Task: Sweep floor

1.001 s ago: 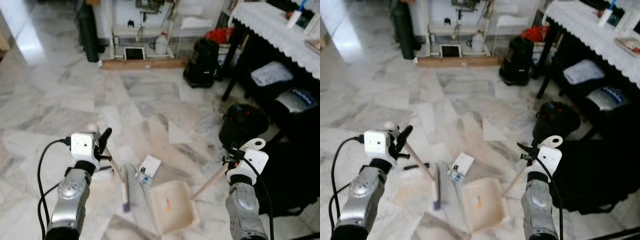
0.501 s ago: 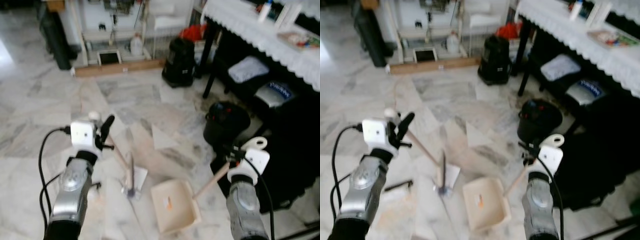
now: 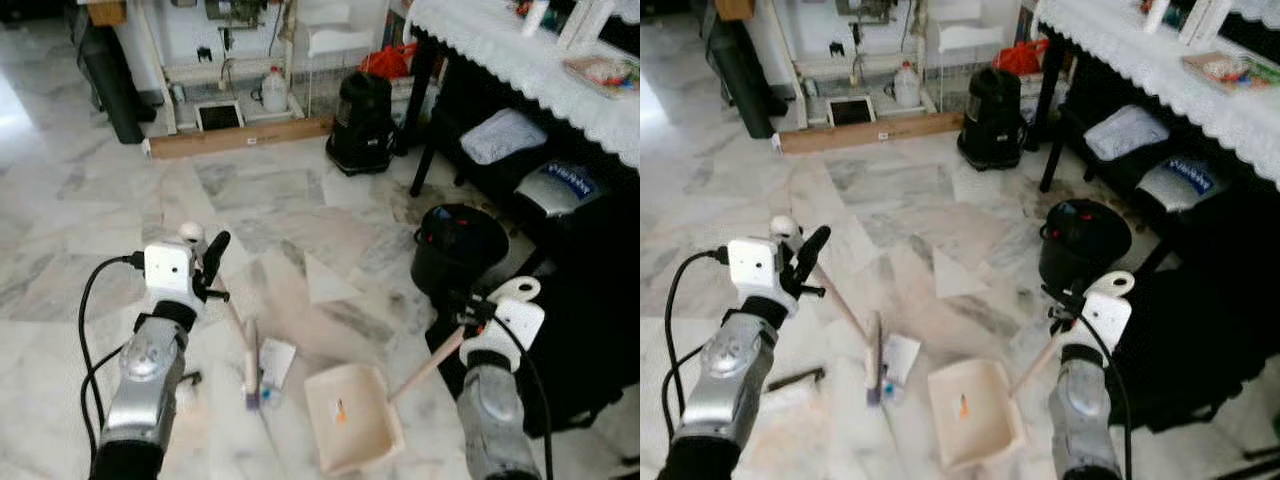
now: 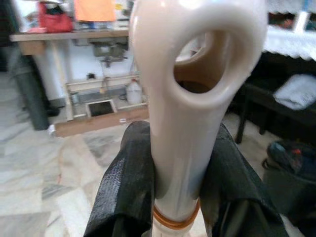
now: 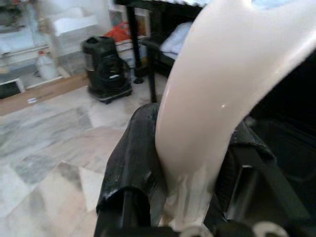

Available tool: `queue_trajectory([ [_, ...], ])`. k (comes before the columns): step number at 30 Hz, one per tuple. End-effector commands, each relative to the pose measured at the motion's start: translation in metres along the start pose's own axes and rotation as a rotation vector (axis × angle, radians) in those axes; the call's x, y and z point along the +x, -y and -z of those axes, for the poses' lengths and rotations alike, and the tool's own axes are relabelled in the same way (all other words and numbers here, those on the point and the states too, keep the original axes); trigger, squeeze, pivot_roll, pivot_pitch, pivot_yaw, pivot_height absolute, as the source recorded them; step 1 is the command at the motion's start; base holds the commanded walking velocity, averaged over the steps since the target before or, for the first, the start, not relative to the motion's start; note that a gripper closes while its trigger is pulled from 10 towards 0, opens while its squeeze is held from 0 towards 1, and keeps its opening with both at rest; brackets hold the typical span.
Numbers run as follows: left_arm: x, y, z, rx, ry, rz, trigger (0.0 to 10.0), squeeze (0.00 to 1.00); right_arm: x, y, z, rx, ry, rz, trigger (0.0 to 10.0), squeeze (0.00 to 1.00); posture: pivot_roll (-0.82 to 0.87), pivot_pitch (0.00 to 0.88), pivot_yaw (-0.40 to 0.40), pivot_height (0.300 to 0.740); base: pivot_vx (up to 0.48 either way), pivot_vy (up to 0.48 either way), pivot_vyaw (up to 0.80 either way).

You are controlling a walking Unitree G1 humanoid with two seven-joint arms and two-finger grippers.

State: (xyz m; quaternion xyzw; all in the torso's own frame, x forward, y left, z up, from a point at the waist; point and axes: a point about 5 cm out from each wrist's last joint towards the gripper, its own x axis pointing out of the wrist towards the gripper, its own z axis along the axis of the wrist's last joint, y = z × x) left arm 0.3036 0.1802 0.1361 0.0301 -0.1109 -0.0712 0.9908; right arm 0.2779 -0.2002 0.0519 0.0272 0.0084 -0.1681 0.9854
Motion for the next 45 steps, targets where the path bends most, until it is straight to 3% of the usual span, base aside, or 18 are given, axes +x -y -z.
queue_trajectory([
  [1, 0.001, -0.002, -0.008, 0.010, 0.036, -0.001, 10.0, 0.00, 0.004, -0.008, -0.008, -0.004, 0.039, -0.036, 10.0, 0.00, -0.08, 0.076, -0.050, 0.740, 0.281, 0.000, 0.80],
  [13, 0.002, -0.002, -0.007, 0.011, 0.031, -0.001, 10.0, 0.00, 0.004, -0.004, -0.006, 0.007, 0.026, -0.004, 10.0, 0.00, -0.08, 0.083, -0.051, 0.740, 0.279, 0.000, 0.13],
  [21, 0.002, -0.001, -0.009, 0.008, 0.033, 0.009, 10.0, 0.00, 0.005, -0.002, -0.007, 0.015, 0.030, 0.013, 10.0, 0.00, -0.08, 0.092, -0.050, 0.740, 0.000, 0.000, 0.00],
  [35, -0.001, 0.001, 0.005, 0.064, -0.042, 0.097, 10.0, 0.00, 0.008, 0.007, 0.007, -0.041, -0.073, 0.113, 10.0, 0.00, -0.09, 0.114, -0.038, 0.740, 0.000, 0.000, 0.00],
  [45, -0.004, 0.000, 0.009, 0.082, -0.063, 0.121, 10.0, 0.00, 0.012, 0.008, 0.016, -0.078, -0.110, 0.111, 10.0, 0.00, -0.09, 0.119, -0.035, 0.740, 0.000, 0.000, 0.00],
])
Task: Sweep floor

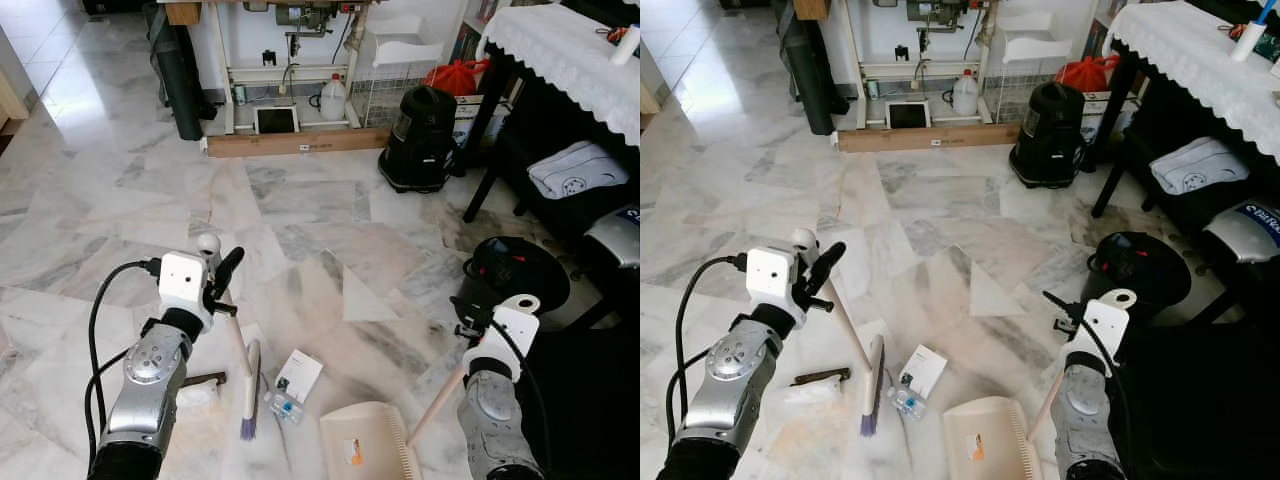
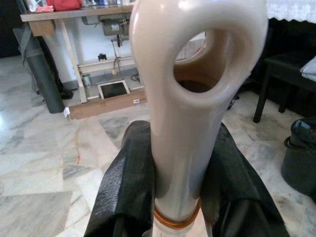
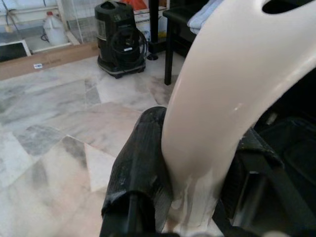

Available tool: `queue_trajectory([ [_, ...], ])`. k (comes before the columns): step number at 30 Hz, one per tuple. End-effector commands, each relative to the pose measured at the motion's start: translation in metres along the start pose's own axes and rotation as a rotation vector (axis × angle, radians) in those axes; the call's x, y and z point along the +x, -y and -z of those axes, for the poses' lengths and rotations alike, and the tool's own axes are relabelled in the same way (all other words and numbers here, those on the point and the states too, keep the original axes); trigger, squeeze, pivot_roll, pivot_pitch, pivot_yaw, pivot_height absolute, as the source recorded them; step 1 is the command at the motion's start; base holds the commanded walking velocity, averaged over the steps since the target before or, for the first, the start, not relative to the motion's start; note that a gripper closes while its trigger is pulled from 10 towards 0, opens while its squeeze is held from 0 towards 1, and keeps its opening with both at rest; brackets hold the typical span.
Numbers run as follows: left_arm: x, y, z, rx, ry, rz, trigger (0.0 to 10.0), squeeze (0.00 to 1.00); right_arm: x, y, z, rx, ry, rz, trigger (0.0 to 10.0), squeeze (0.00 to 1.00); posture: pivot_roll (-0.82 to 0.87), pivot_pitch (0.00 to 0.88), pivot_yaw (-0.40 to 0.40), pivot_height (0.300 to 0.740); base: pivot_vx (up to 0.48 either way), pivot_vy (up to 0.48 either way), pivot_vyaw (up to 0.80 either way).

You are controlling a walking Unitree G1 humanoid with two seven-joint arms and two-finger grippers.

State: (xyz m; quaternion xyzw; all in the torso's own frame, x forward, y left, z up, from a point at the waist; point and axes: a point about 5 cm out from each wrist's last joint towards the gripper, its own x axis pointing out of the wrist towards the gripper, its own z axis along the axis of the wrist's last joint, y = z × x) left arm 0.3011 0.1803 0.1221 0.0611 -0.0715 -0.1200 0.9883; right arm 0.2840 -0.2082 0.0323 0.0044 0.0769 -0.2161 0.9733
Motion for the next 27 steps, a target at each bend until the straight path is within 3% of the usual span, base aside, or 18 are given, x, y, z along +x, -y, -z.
queue_trajectory([
  [1, 0.001, -0.001, -0.004, 0.039, 0.013, 0.014, 10.0, 0.00, 0.003, 0.002, -0.002, -0.016, 0.008, 0.013, 10.0, 0.00, -0.09, 0.119, -0.035, 0.740, 0.000, 0.000, 0.00],
  [8, 0.001, -0.006, -0.004, 0.044, 0.012, 0.019, 10.0, 0.00, 0.002, 0.003, 0.020, -0.089, -0.160, 0.024, 10.0, 0.00, -0.08, 0.113, -0.031, 0.740, 0.000, 0.000, 0.00],
  [18, 0.003, -0.008, -0.005, 0.028, 0.014, 0.015, 10.0, 0.00, -0.002, 0.006, 0.037, -0.066, -0.321, 0.040, 10.0, 0.00, -0.08, 0.104, -0.032, 0.740, 0.000, 0.000, 0.00],
  [22, 0.003, -0.008, -0.005, 0.022, 0.014, 0.018, 10.0, 0.00, -0.003, 0.007, 0.047, -0.041, -0.468, 0.029, 10.0, 0.00, -0.08, 0.104, -0.032, 0.740, 0.000, 0.000, 0.00],
  [27, 0.004, -0.006, -0.005, 0.022, 0.014, 0.028, 10.0, 0.00, -0.002, 0.004, 0.048, -0.043, -0.512, 0.011, 10.0, 0.00, -0.08, 0.097, -0.033, 0.740, 0.000, 0.000, 0.00],
])
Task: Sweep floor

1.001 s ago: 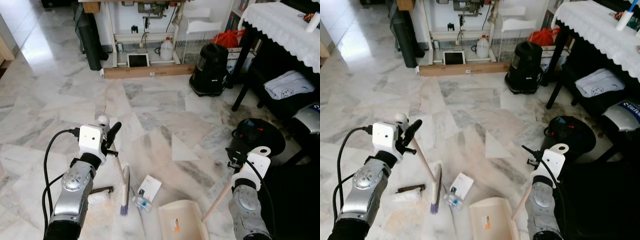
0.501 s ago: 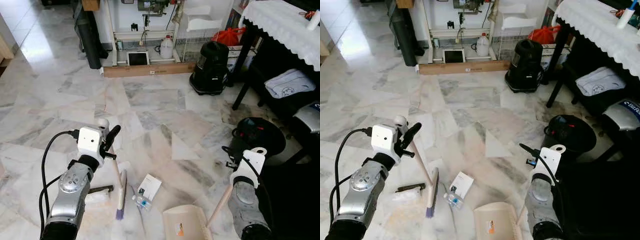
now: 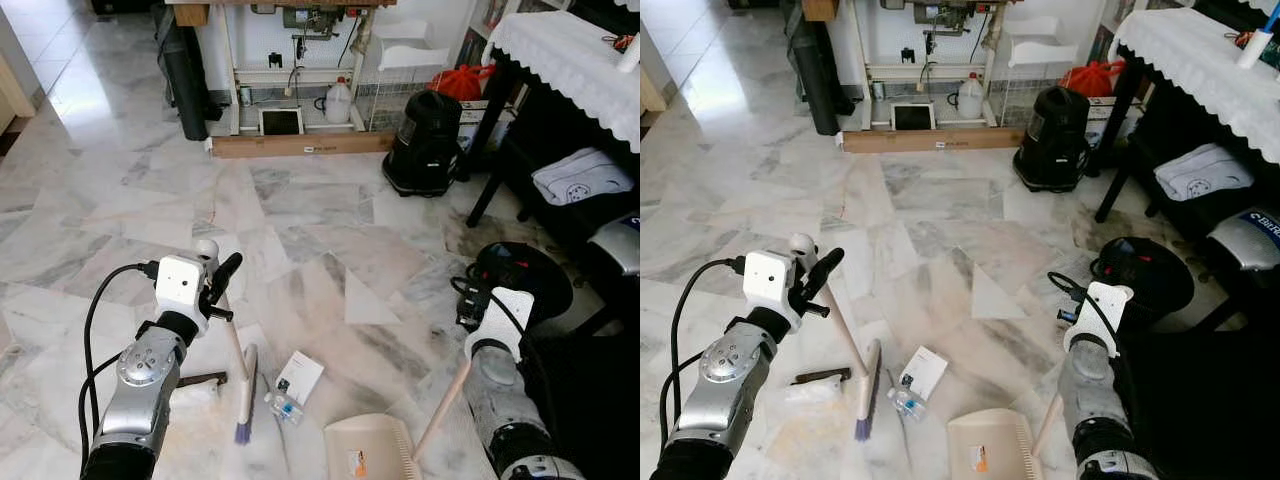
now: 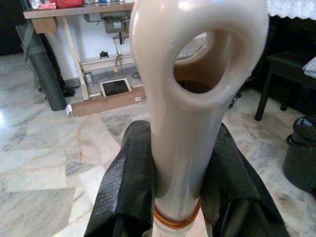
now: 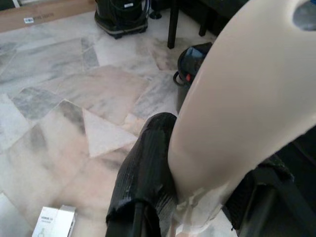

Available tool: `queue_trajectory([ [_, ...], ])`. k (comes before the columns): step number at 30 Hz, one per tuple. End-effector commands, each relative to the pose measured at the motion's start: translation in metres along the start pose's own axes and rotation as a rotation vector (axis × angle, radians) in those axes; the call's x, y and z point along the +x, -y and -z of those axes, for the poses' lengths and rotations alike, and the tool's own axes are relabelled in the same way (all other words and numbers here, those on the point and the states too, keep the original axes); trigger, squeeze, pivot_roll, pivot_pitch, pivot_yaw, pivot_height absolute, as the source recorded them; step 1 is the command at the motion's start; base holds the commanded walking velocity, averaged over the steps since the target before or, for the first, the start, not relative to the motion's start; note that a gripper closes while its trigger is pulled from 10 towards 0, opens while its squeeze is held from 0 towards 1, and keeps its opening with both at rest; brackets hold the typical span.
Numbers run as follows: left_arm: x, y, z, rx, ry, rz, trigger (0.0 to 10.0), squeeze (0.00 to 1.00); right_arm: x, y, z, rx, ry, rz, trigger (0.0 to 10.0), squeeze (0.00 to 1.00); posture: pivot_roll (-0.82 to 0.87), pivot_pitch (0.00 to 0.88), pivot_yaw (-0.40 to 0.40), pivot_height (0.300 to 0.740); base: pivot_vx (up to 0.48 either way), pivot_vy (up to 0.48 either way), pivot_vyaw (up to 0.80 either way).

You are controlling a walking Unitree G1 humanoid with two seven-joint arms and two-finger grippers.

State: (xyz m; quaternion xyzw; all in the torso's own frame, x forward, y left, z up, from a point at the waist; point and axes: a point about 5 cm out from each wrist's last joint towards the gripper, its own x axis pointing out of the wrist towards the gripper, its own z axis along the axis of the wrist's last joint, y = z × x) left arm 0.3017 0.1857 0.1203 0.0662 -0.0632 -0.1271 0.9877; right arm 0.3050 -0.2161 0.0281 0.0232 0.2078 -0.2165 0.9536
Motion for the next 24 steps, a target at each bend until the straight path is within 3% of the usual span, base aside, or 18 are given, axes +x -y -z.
queue_trajectory([
  [1, 0.005, -0.001, -0.008, 0.014, 0.030, 0.014, 10.0, 0.00, -0.012, 0.005, 0.051, -0.018, -0.250, 0.009, 10.0, 0.00, -0.08, 0.097, -0.033, 0.740, 0.000, 0.000, 0.00],
  [10, 0.006, -0.001, -0.008, 0.018, 0.030, 0.019, 10.0, 0.00, -0.010, 0.001, 0.046, -0.030, -0.250, -0.008, 10.0, 0.00, -0.08, 0.096, -0.030, 0.740, 0.000, 0.000, 0.00],
  [11, 0.006, -0.001, -0.008, 0.018, 0.030, 0.020, 10.0, 0.00, -0.009, 0.000, 0.041, -0.028, -0.218, -0.014, 10.0, 0.00, -0.08, 0.096, -0.029, 0.740, 0.000, 0.000, 0.00],
  [12, 0.006, 0.000, -0.009, 0.017, 0.033, 0.020, 10.0, 0.00, -0.008, -0.003, 0.028, 0.001, -0.118, -0.018, 10.0, 0.00, -0.08, 0.096, -0.028, 0.740, 0.000, 0.000, 0.00],
  [13, 0.006, 0.000, -0.009, 0.017, 0.033, 0.020, 10.0, 0.00, -0.008, -0.003, 0.028, 0.001, -0.118, -0.018, 10.0, 0.00, -0.08, 0.096, -0.028, 0.740, 0.000, 0.000, 0.00],
  [14, 0.007, 0.001, -0.009, 0.016, 0.035, 0.023, 10.0, 0.00, -0.007, -0.003, 0.016, 0.020, -0.028, -0.014, 10.0, 0.00, -0.08, 0.098, -0.027, 0.740, 0.000, 0.000, 0.00],
  [15, 0.007, 0.001, -0.009, 0.016, 0.035, 0.023, 10.0, 0.00, -0.007, -0.003, 0.016, 0.020, -0.028, -0.014, 10.0, 0.00, -0.08, 0.098, -0.027, 0.740, 0.000, 0.000, 0.00],
  [18, 0.007, 0.003, -0.009, 0.016, 0.036, 0.032, 10.0, 0.00, -0.008, -0.003, -0.002, -0.014, 0.118, -0.006, 10.0, 0.00, -0.08, 0.097, -0.025, 0.740, 0.000, 0.000, 0.00],
  [24, 0.008, 0.003, -0.009, 0.019, 0.038, 0.039, 10.0, 0.00, -0.009, -0.001, -0.014, 0.031, 0.198, 0.011, 10.0, 0.00, -0.08, 0.098, -0.024, 0.740, 0.000, 0.000, 0.00],
])
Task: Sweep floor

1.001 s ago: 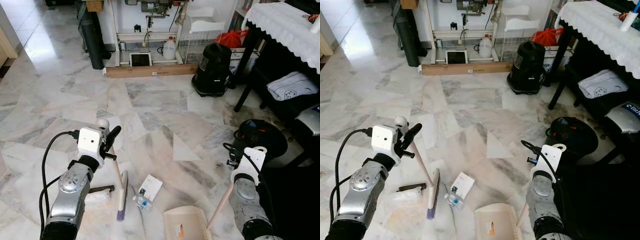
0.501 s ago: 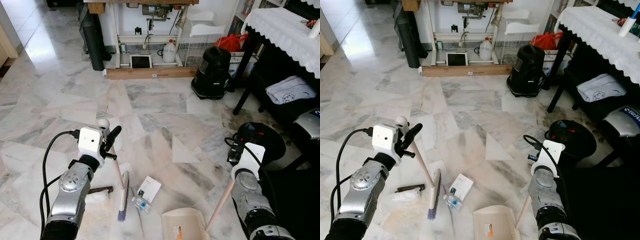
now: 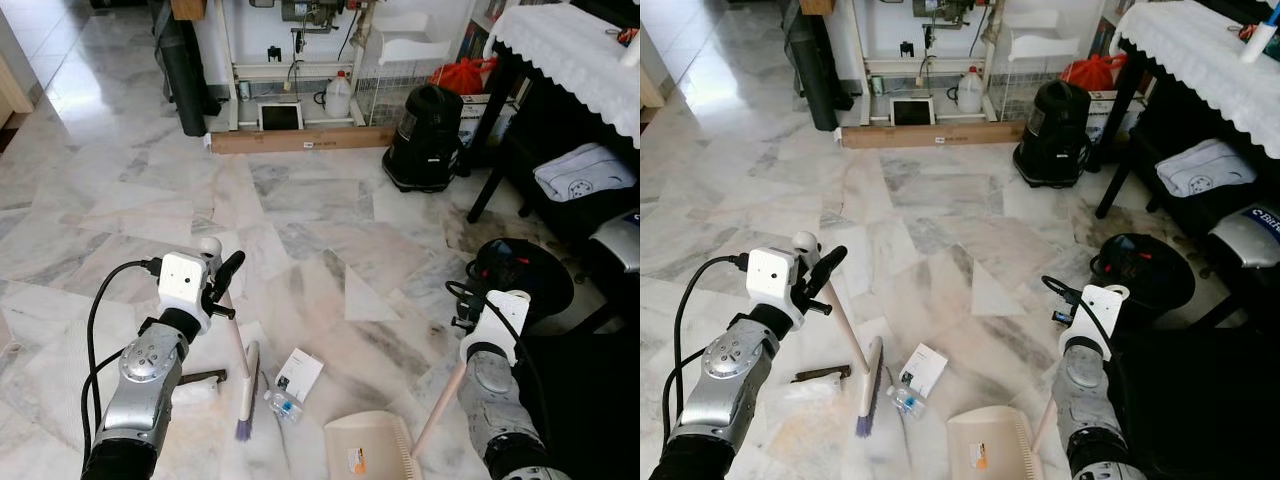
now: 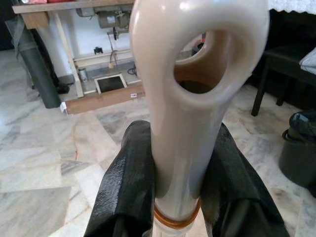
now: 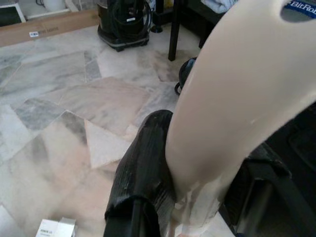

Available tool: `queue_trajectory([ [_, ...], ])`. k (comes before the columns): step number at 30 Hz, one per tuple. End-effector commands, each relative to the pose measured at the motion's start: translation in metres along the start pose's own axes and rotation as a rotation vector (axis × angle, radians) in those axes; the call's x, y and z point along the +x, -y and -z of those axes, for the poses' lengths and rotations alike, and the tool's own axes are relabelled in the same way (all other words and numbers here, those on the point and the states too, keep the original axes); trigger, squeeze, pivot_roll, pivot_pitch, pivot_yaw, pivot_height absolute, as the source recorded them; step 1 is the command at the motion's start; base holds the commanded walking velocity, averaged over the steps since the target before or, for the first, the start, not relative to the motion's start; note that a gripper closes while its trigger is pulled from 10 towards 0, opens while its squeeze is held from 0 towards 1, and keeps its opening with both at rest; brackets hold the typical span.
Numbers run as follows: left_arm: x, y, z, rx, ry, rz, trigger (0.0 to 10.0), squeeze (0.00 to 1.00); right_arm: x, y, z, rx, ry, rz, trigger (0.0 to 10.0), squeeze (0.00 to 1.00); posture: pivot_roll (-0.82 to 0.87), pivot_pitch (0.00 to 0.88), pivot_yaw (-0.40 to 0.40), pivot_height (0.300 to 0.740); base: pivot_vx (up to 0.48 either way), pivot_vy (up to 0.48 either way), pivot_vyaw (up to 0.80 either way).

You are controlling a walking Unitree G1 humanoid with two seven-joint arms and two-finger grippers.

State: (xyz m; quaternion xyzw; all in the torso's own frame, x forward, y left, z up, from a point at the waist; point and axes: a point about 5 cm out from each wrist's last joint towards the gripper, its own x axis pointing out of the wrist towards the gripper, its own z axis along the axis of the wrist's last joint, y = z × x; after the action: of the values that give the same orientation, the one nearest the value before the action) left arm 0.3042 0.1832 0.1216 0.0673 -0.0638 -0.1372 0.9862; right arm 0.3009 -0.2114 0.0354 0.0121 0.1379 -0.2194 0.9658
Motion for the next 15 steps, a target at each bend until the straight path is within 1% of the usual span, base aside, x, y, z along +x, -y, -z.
queue_trajectory([
  [1, 0.004, 0.001, -0.008, 0.018, 0.035, 0.019, 10.0, 0.00, 0.001, 0.001, -0.010, 0.021, 0.055, 0.011, 10.0, 0.00, -0.08, 0.098, -0.024, 0.740, 0.000, 0.000, 0.00],
  [7, 0.005, 0.002, -0.008, 0.020, 0.035, 0.025, 10.0, 0.00, -0.001, 0.002, -0.019, 0.059, 0.138, 0.006, 10.0, 0.00, -0.08, 0.103, -0.022, 0.740, 0.000, 0.000, 0.00],
  [10, 0.004, 0.003, -0.008, 0.021, 0.035, 0.029, 10.0, 0.00, -0.001, 0.003, -0.021, 0.074, 0.158, 0.014, 10.0, 0.00, -0.08, 0.104, -0.023, 0.740, 0.000, 0.000, 0.00],
  [15, 0.004, 0.003, -0.008, 0.025, 0.034, 0.030, 10.0, 0.00, -0.002, 0.002, -0.016, 0.071, 0.137, 0.013, 10.0, 0.00, -0.08, 0.106, -0.024, 0.740, 0.000, 0.000, 0.00],
])
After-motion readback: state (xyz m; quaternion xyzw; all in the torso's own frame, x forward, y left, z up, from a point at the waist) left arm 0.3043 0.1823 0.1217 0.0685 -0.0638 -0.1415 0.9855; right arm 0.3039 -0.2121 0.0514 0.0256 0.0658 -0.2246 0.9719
